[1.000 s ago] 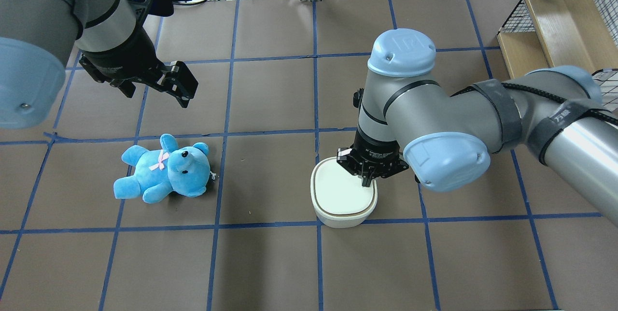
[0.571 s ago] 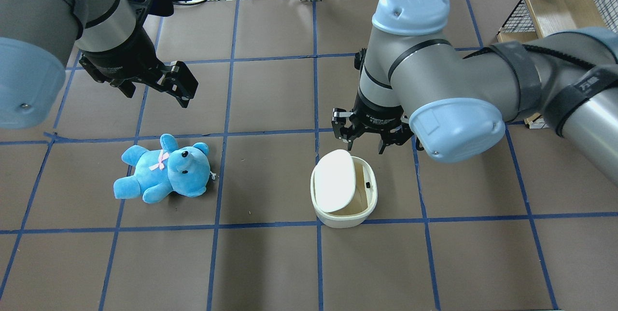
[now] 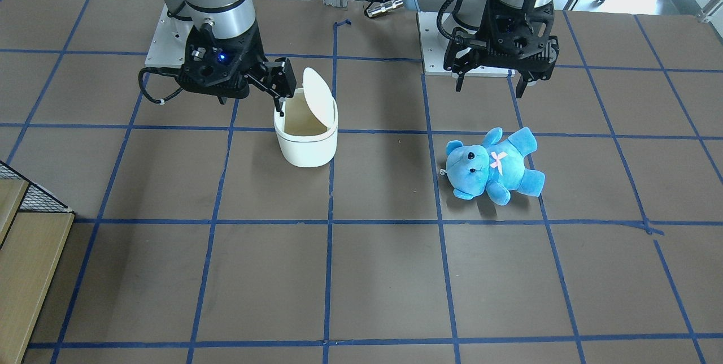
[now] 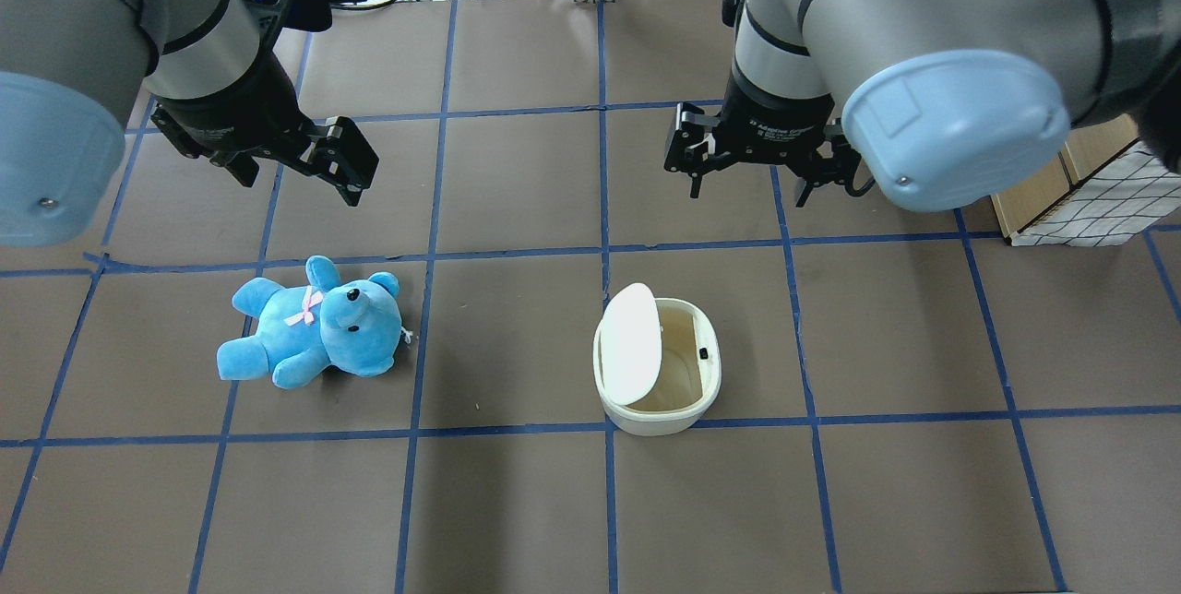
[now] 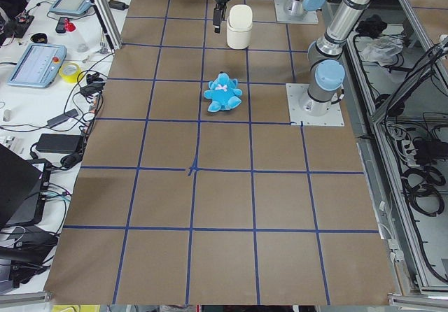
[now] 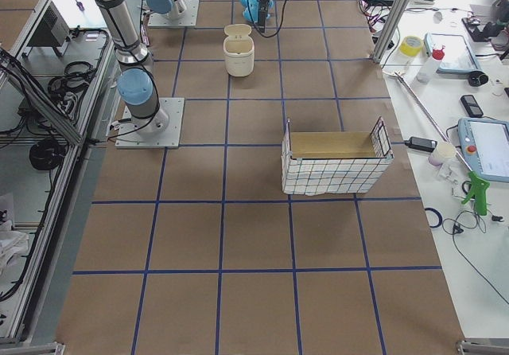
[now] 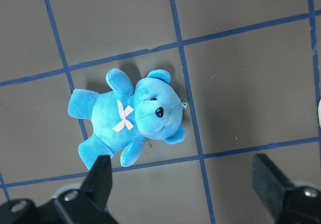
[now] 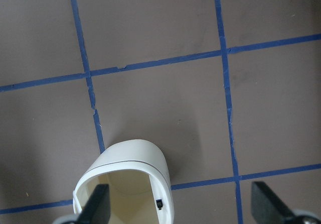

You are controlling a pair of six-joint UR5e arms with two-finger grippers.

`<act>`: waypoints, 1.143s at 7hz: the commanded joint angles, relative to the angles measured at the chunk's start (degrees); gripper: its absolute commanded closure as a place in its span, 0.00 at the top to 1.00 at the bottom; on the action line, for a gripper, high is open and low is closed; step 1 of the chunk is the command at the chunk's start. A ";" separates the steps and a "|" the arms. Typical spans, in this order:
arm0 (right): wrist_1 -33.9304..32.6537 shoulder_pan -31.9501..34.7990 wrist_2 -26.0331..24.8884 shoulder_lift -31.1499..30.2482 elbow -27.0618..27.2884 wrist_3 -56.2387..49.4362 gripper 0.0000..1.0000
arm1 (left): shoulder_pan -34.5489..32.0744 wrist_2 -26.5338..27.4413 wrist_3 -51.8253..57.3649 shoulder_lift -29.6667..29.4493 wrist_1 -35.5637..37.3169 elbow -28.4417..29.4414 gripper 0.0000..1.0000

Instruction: Open trash can with right arm

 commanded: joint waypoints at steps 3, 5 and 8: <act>3.50 -7.59 -3.73 -3.19 -0.85 -10.41 1.00 | 0.00 0.00 0.00 0.00 0.00 0.00 1.00; 4.19 -8.73 -3.92 -3.28 -1.11 -12.85 1.00 | 0.00 0.00 0.00 0.00 0.00 0.00 1.00; 7.54 -12.07 -3.04 -3.37 -2.26 -15.42 1.00 | 0.00 0.00 0.00 0.00 0.00 0.00 1.00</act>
